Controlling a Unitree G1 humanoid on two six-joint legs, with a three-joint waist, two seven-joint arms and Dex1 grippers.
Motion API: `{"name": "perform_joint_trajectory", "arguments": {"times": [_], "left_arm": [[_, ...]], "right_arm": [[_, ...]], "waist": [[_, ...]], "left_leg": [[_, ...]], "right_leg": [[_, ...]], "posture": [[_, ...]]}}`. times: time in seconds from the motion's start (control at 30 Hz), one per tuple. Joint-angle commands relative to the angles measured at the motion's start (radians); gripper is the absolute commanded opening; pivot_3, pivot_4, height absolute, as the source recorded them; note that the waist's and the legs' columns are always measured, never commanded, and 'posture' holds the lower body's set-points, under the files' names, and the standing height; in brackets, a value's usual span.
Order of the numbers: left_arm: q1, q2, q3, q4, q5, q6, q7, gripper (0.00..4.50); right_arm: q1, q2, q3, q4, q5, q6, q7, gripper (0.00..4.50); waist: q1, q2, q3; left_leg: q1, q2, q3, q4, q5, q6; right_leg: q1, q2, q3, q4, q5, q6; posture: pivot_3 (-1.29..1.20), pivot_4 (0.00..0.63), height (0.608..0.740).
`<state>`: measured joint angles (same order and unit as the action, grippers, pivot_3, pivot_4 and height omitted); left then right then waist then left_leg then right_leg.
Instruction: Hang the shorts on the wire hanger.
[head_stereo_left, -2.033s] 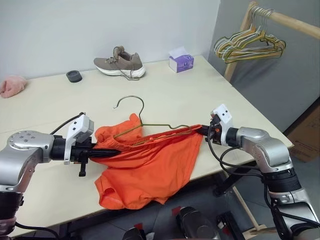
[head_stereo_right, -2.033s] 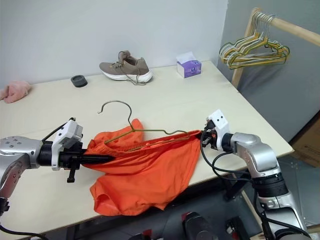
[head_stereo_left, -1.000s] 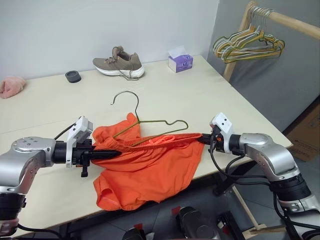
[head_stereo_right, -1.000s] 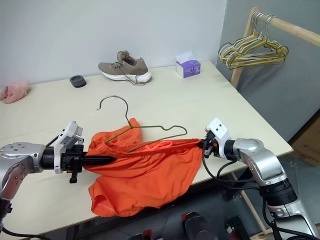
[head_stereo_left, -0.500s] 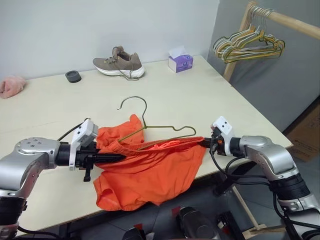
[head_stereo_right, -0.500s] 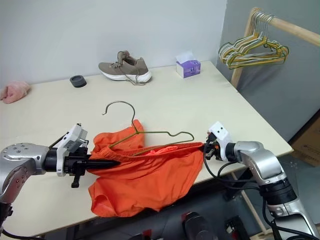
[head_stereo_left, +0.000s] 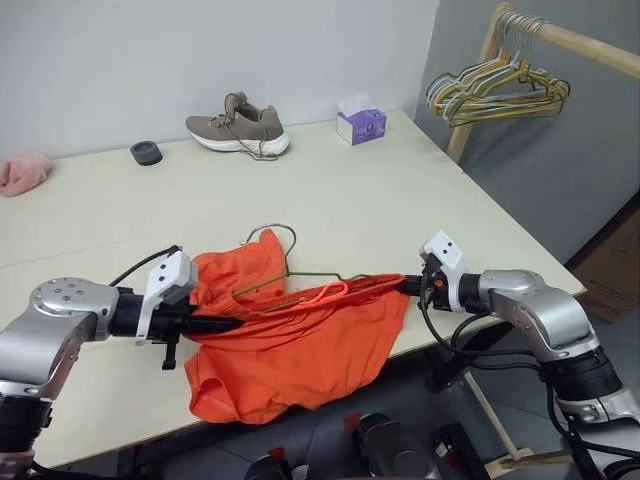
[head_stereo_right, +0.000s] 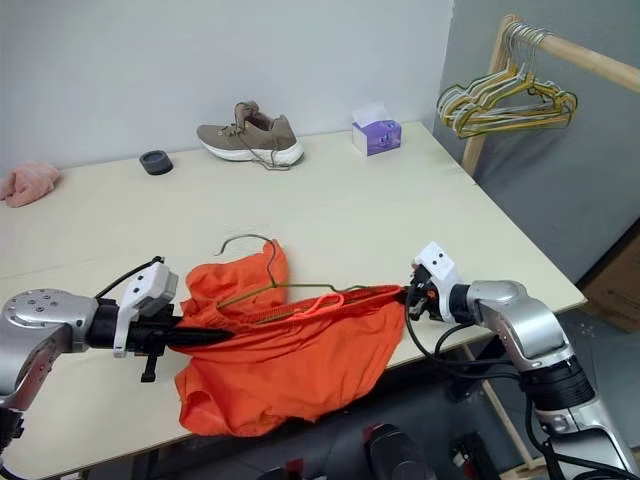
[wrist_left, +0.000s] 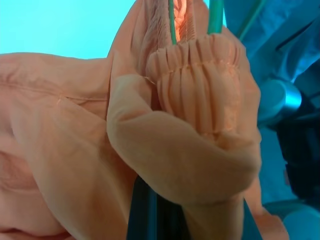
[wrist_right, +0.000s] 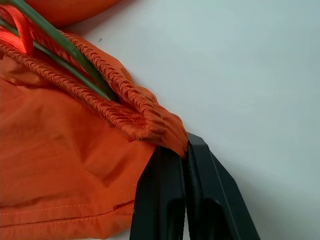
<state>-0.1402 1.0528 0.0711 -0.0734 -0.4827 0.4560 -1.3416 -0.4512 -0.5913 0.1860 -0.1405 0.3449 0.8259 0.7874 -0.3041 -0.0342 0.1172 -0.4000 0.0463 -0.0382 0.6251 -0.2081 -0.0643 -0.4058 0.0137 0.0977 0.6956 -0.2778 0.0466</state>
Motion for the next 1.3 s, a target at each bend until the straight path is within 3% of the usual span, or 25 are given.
{"name": "perform_joint_trajectory", "arguments": {"times": [0.03,0.27,0.57,0.7,0.97,1.3], "left_arm": [[0.004,0.038,0.001,0.051,0.09,-0.043,0.031,0.0],[-0.125,-0.094,-0.141,0.041,0.218,-0.095,0.163,0.0],[-0.173,-0.214,-0.219,-0.031,0.226,-0.054,0.183,0.0],[-0.147,-0.2,-0.217,-0.022,0.239,-0.068,0.166,0.0],[-0.13,-0.199,-0.218,-0.018,0.259,-0.087,0.166,0.0],[-0.136,-0.202,-0.226,-0.008,0.269,-0.101,0.141,0.0]], "right_arm": [[-0.014,-0.072,-0.034,-0.058,-0.032,-0.005,-0.006,0.02],[-0.112,-0.049,0.087,-0.164,-0.07,-0.009,-0.006,0.02],[-0.189,0.005,0.19,-0.194,-0.111,-0.02,0.027,0.02],[-0.164,-0.048,0.172,-0.244,-0.133,-0.04,0.045,1.06],[-0.089,-0.206,0.17,-0.276,-0.208,-0.084,0.067,3.8],[-0.12,-0.147,0.248,-0.1,-0.285,-0.181,0.101,3.8]], "waist": [[0.0,0.0,0.0],[0.0,0.0,0.0],[-0.003,0.0,0.0],[-0.002,0.0,0.0],[-0.003,0.0,0.0],[-0.019,0.0,0.0]], "left_leg": [[0.0,0.0,0.0,0.0,0.0,0.0],[0.0,0.0,0.0,0.001,0.0,0.0],[-0.001,0.0,0.0,0.0,0.0,0.0],[-0.001,0.0,0.0,0.0,0.0,0.0],[0.0,0.0,0.0,0.0,0.0,0.0],[0.0,0.0,0.0,0.0,0.0,0.0]], "right_leg": [[0.0,0.0,0.0,0.0,0.0,0.0],[0.0,0.0,0.0,0.0,0.0,0.0],[0.0,0.0,0.0,-0.001,0.0,0.001],[0.0,0.0,0.0,-0.001,0.0,0.001],[0.0,0.0,0.0,-0.001,0.0,0.001],[0.0,0.0,0.0,-0.001,0.0,0.001]], "posture": [[-0.21,0.058,0.74],[-0.22,0.058,0.74],[-0.24,0.053,0.74],[-0.24,0.053,0.74],[-0.24,0.054,0.74],[-0.25,0.055,0.74]]}}
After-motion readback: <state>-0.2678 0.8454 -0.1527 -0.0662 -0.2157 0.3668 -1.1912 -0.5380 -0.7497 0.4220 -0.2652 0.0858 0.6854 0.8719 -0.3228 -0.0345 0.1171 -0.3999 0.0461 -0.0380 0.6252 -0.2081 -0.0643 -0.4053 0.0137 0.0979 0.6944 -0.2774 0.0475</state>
